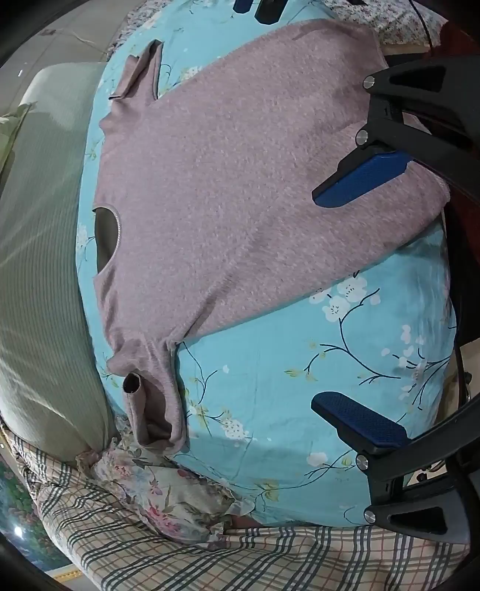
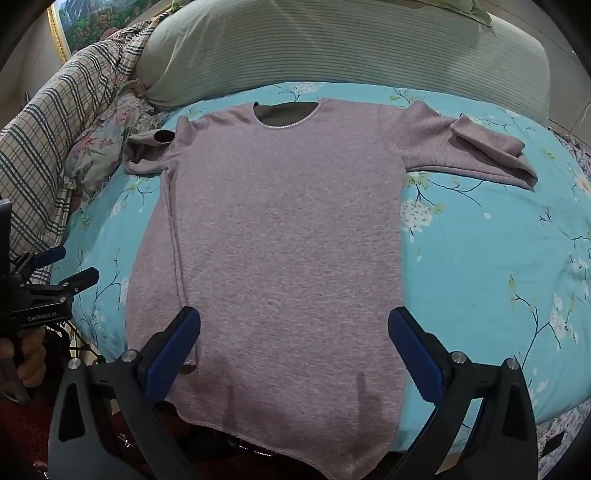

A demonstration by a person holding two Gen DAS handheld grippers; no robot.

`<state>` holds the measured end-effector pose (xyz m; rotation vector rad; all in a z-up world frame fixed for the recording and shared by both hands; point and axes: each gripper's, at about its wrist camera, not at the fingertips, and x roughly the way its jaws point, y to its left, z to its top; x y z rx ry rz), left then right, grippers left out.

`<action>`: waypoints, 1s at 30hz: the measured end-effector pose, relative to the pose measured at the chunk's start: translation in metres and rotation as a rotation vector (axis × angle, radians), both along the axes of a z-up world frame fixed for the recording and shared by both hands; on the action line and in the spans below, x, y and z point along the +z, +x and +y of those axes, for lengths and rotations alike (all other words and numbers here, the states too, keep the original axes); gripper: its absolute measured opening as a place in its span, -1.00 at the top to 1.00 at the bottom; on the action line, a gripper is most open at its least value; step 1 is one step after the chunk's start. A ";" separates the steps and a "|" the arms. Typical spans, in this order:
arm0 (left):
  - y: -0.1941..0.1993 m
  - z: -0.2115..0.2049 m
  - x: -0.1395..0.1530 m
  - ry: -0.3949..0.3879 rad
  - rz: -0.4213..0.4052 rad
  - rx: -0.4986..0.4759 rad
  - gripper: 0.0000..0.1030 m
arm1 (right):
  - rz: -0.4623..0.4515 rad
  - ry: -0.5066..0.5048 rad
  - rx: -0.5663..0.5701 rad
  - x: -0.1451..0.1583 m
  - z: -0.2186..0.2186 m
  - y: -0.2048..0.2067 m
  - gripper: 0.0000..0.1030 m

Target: Fold small clothes

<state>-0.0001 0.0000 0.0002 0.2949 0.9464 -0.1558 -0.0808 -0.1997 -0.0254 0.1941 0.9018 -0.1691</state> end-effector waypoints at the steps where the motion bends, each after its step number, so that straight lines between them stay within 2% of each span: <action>1: 0.000 0.000 0.000 -0.002 0.001 0.000 -0.95 | 0.001 -0.001 -0.001 -0.001 0.000 0.000 -0.98; 30: 0.004 -0.003 -0.001 -0.016 0.000 -0.009 -0.95 | 0.002 -0.001 0.003 0.007 0.006 0.002 -0.98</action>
